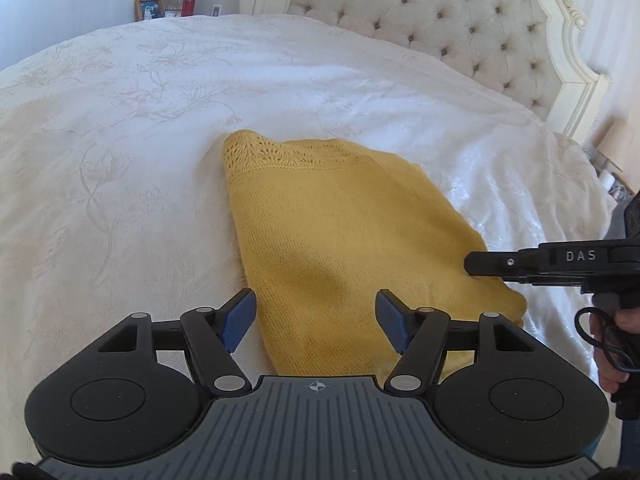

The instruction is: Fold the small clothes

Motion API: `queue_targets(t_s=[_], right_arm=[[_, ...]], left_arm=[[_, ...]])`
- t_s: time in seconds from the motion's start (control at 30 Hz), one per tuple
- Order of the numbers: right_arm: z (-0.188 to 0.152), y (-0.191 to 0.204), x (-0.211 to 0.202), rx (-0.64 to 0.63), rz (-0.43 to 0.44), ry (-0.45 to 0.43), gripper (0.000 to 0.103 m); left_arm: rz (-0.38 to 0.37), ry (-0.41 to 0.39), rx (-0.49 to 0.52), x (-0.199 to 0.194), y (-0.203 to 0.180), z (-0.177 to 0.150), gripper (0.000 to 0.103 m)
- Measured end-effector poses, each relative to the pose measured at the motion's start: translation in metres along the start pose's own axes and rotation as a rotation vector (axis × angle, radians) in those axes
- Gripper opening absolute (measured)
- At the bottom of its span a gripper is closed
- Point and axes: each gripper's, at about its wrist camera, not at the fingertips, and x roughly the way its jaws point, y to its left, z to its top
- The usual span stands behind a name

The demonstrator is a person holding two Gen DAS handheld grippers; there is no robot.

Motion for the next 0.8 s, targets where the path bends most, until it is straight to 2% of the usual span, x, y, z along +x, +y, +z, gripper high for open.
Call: queue_targets(t_s=[0.03,0.07,0.1,0.17,0.23,0.33,0.4,0.47,0.57,0.63,0.7,0.77,0.8], right_arm=[[-0.001,0.002,0.001,-0.01,0.005,0.005,0.066],[-0.003,0.004,0.002,-0.021,0.008,0.014,0.07],[-0.004,0.008,0.003,-0.04,0.016,0.033,0.067],[-0.006,0.016,0.004,-0.088,0.017,0.044,0.053],[-0.008,0.021,0.007,-0.125,-0.013,0.036,0.019],[-0.009,0.02,0.014,-0.105,-0.035,0.04,0.015],[-0.008,0.028,0.001,-0.145,-0.063,-0.002,0.013],[-0.003,0.035,-0.018,-0.19,-0.055,-0.022,0.013],[-0.001,0.026,-0.023,-0.185,-0.07,0.02,0.013],[-0.004,0.018,-0.008,-0.189,-0.101,0.108,0.013],[-0.009,0.014,-0.001,-0.182,-0.104,0.137,0.013],[-0.008,0.016,-0.005,-0.183,-0.095,0.096,0.02],[-0.006,0.018,-0.009,-0.184,-0.094,0.059,0.025]], left_arm=[[0.004,0.006,0.004,0.0,0.0,-0.001,0.064],[0.008,0.009,0.011,0.0,0.0,-0.001,0.064],[0.01,0.008,0.018,-0.001,0.001,-0.002,0.064],[0.011,0.009,0.019,-0.003,0.003,-0.003,0.064],[0.012,0.016,0.014,-0.004,0.005,-0.005,0.064],[0.021,0.018,0.002,-0.005,0.009,-0.005,0.064],[0.022,0.009,-0.004,-0.007,0.009,-0.002,0.064],[0.02,-0.003,0.011,-0.009,0.007,0.001,0.064],[0.019,-0.005,0.056,-0.005,0.0,0.004,0.066],[0.022,0.012,0.074,0.003,-0.004,0.004,0.066],[0.022,0.041,0.078,0.01,-0.006,0.002,0.066],[0.019,0.128,0.083,0.024,-0.005,-0.004,0.066],[0.023,0.142,0.089,0.027,-0.006,-0.007,0.066]])
